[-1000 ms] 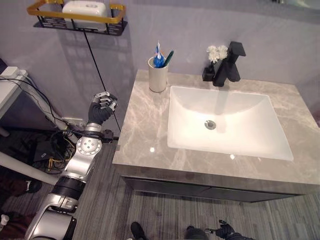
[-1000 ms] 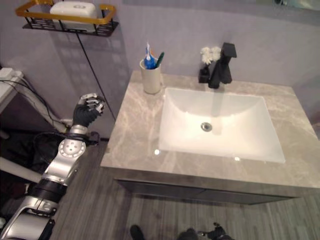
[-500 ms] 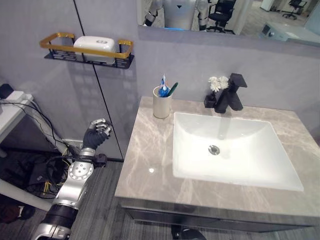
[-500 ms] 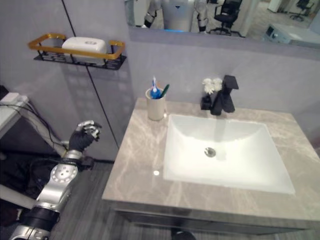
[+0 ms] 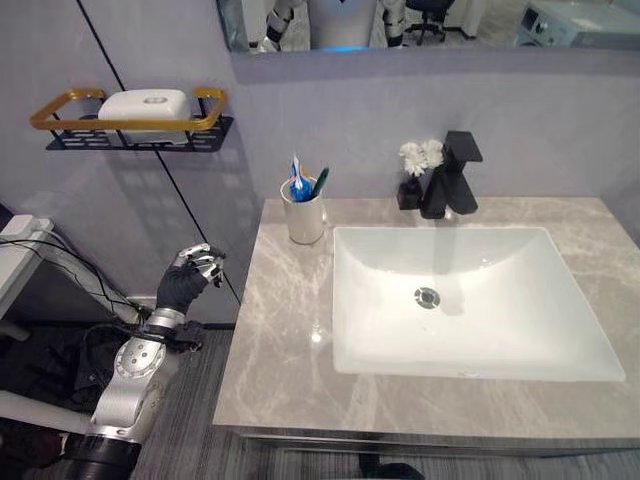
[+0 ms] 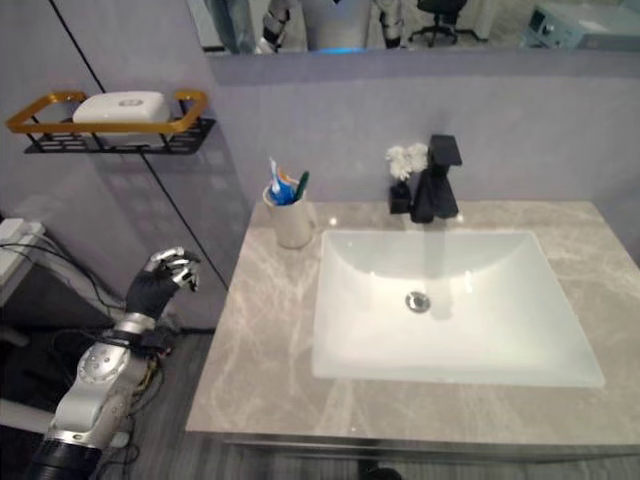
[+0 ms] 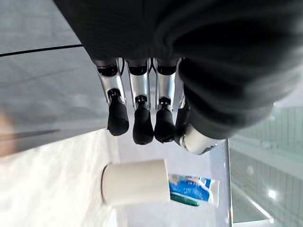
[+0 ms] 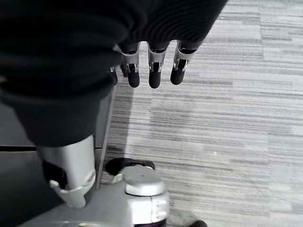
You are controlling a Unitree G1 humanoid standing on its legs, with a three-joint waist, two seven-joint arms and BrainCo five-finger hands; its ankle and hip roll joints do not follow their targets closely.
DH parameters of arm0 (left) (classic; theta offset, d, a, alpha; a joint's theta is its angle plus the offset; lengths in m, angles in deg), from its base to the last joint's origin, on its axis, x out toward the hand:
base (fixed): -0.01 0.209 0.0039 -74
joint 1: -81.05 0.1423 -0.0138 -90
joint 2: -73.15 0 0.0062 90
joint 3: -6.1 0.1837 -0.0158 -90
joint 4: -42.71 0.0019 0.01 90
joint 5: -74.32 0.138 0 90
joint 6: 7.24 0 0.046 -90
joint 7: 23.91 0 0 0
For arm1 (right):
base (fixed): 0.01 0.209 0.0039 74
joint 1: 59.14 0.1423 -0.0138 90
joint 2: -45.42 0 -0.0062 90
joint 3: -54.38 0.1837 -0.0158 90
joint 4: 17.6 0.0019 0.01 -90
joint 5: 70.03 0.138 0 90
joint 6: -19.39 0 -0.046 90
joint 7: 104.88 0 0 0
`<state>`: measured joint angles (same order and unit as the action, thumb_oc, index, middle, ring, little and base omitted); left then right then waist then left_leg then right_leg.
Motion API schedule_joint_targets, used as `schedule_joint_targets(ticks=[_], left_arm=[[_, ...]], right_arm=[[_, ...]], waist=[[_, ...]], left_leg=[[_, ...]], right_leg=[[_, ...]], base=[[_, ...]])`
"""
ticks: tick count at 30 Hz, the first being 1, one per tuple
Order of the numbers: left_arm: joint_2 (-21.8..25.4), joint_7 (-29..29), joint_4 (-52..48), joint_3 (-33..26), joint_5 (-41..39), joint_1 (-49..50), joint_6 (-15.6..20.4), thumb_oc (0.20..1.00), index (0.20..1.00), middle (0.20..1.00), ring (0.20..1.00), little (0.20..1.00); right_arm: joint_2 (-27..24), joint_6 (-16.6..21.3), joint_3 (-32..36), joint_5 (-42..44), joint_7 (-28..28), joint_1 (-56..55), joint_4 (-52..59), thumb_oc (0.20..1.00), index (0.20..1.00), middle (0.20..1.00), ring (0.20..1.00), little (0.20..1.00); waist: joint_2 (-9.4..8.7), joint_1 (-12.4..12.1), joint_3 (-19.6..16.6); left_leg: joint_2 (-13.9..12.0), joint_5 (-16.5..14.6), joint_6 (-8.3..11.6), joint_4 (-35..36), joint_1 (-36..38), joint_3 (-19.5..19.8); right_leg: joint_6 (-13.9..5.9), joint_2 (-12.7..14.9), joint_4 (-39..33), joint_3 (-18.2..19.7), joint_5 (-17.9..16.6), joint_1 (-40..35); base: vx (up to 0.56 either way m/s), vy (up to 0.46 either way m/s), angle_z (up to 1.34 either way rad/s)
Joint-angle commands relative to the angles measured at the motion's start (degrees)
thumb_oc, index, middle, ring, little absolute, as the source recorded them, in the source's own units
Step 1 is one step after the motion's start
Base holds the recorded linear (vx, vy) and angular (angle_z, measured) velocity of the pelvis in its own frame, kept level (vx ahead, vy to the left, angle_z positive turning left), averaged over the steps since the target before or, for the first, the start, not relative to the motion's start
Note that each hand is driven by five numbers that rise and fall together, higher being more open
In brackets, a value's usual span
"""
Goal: Put brush and paste in cup on sink, flatten towel.
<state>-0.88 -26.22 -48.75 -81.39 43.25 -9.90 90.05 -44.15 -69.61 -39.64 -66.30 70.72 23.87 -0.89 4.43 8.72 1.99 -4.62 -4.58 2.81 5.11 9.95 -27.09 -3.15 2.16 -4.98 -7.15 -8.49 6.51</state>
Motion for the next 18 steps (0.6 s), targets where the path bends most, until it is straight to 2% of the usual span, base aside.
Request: schedule_joint_targets(ticks=[1, 3, 4, 5, 6, 8, 13, 18], left_arm=[[2.81, -0.67, -3.97, -3.16, -0.86, 0.91, 2.14, 0.200, 0.200, 0.200, 0.200, 0.200], [2.81, -0.67, -3.97, -3.16, -0.86, 0.91, 2.14, 0.200, 0.200, 0.200, 0.200, 0.200], [3.25, -2.42, -5.83, -3.21, -3.08, 4.06, 1.51, 0.200, 0.200, 0.200, 0.200, 0.200], [3.22, -2.68, -5.69, -3.03, -2.93, 4.40, 1.49, 0.200, 0.200, 0.200, 0.200, 0.200], [2.66, -2.96, -3.79, -1.16, -2.91, 3.58, 1.31, 0.200, 0.200, 0.200, 0.200, 0.200], [2.25, -2.74, -3.14, -0.17, -2.87, 2.61, 1.40, 0.200, 0.200, 0.200, 0.200, 0.200], [1.18, -2.39, -0.29, 2.07, -2.13, -0.17, 1.41, 0.200, 0.200, 0.200, 0.200, 0.200], [0.10, -1.53, 4.46, 5.23, 0.04, -5.11, 1.30, 0.200, 0.200, 0.200, 0.200, 0.200]], right_arm=[[0.45, -0.41, -0.18, 1.26, 0.41, 0.25, -2.97, 1.000, 1.000, 1.000, 1.000, 1.000], [0.45, -0.41, -0.18, 1.26, 0.41, 0.25, -2.97, 1.000, 1.000, 1.000, 1.000, 1.000], [-0.11, -0.15, -0.36, 0.97, 1.01, 0.04, -2.42, 1.000, 1.000, 1.000, 1.000, 1.000], [-0.26, -0.14, -0.33, 0.86, 1.13, 0.05, -2.43, 1.000, 1.000, 1.000, 1.000, 1.000], [-1.07, -0.07, -0.88, 0.36, 1.13, 0.62, -2.10, 1.000, 1.000, 1.000, 1.000, 1.000], [-1.47, 0.18, -1.02, 0.51, 0.87, 1.05, -1.41, 1.000, 1.000, 1.000, 1.000, 1.000], [-1.89, 0.08, -1.46, 0.29, 0.45, 2.22, -1.16, 1.000, 1.000, 1.000, 1.000, 1.000], [-2.51, 0.48, -2.99, 0.21, -0.18, 3.76, 0.07, 1.000, 1.000, 1.000, 1.000, 1.000]], waist=[[-2.85, 0.95, -1.68], [-2.85, 0.95, -1.68], [-1.77, 1.13, -0.59], [-1.51, 1.25, -0.49], [-0.32, 1.72, 0.58], [0.20, 1.78, 0.97], [1.17, 1.38, 1.02], [1.31, 1.45, 1.21]], left_leg=[[0.84, -1.67, 0.74, -4.87, -2.46, 3.82], [0.84, -1.67, 0.74, -4.87, -2.46, 3.82], [1.09, -1.10, 0.93, -4.63, -3.94, 3.32], [1.15, -1.06, 0.97, -4.58, -4.22, 3.08], [1.56, -0.69, 1.05, -4.33, -5.73, 2.62], [1.90, -0.05, 1.07, -3.81, -7.09, 2.48], [2.41, 0.77, 1.21, -3.10, -10.45, 2.29], [2.23, 1.01, 1.58, -3.75, -11.31, 2.17]], right_leg=[[-5.53, 3.27, 0.31, 1.43, 2.21, -1.18], [-5.53, 3.27, 0.31, 1.43, 2.21, -1.18], [-5.67, 3.37, 0.03, 2.72, 1.34, 0.73], [-5.76, 3.46, -0.02, 3.00, 1.17, 1.28], [-6.01, 3.92, -0.02, 4.19, 0.55, 3.49], [-6.28, 4.06, -0.02, 4.51, -0.18, 5.36], [-7.05, 4.92, -0.02, 5.11, -1.14, 9.63], [-6.72, 5.00, -0.02, 5.52, -1.45, 10.30]], base=[[0.00, 0.000, -0.04], [-0.02, 0.007, -0.05], [-0.05, 0.019, -0.04], [-0.11, 0.053, -0.09], [-0.07, 0.038, -0.29], [-0.08, 0.029, -0.36], [-0.06, 0.011, -0.15], [0.02, -0.023, -0.01]])
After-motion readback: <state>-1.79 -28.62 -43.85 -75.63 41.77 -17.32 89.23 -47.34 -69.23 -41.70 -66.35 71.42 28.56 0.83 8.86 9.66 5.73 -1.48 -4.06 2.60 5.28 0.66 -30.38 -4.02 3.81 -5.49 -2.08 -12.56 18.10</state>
